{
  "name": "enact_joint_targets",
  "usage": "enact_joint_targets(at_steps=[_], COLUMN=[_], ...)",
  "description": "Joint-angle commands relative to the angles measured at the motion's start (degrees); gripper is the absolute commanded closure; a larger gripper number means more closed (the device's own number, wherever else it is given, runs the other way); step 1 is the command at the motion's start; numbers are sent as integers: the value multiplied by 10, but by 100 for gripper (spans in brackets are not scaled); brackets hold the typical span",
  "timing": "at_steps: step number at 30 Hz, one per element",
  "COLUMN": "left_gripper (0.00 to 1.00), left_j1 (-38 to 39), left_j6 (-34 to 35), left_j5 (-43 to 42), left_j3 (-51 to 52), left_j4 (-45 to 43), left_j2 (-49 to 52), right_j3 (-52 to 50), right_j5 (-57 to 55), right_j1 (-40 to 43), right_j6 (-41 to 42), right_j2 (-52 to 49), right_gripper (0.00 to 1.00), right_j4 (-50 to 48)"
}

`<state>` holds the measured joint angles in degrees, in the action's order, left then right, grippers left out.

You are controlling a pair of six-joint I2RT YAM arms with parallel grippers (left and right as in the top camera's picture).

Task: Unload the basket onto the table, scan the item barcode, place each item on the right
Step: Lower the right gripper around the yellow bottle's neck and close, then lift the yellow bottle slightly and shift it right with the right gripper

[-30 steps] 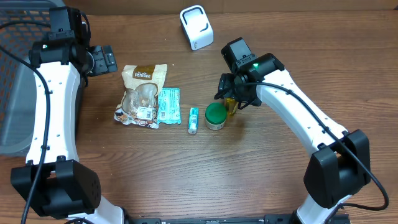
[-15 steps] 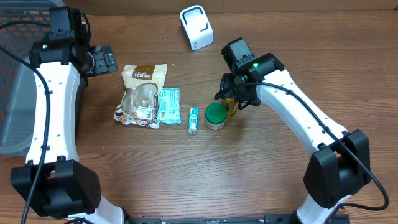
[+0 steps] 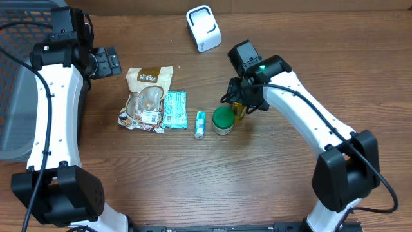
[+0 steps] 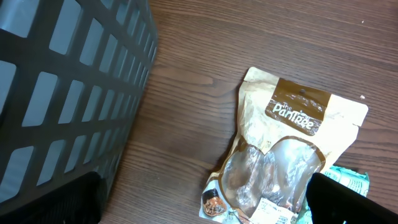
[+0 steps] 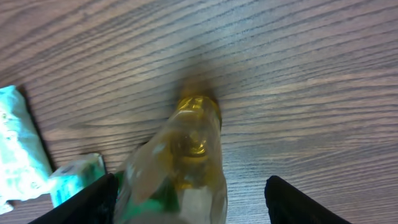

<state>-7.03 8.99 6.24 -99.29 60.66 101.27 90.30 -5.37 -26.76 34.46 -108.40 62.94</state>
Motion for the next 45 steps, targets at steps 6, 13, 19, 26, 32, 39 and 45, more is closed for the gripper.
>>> enact_joint_targets(at_steps=[6, 13, 19, 26, 32, 39, 45], left_gripper=[0, 0, 0, 0, 0, 1, 0], left_j1=[-5, -5, -5, -5, -5, -5, -5], left_j6=[-2, -2, -2, -2, -2, -2, -2], left_j5=[8, 8, 8, 8, 8, 8, 8], left_j3=[-9, -9, -9, -9, -9, -9, -9], left_j4=[0, 0, 0, 0, 0, 0, 0], left_j2=[-1, -1, -1, -1, -1, -1, -1], right_j3=[-3, -3, 2, 13, 13, 13, 13], right_j5=[-6, -6, -40, -56, -55, -49, -49], right_j1=[-2, 3, 18, 54, 73, 73, 73], right_j6=[-2, -2, -26, -52, -56, -58, -58], right_j2=[-14, -14, -11, -10, -10, -10, -10], right_gripper=[41, 55, 66, 65, 64, 50, 36], right_j4=[-3, -5, 9, 33, 34, 35, 43])
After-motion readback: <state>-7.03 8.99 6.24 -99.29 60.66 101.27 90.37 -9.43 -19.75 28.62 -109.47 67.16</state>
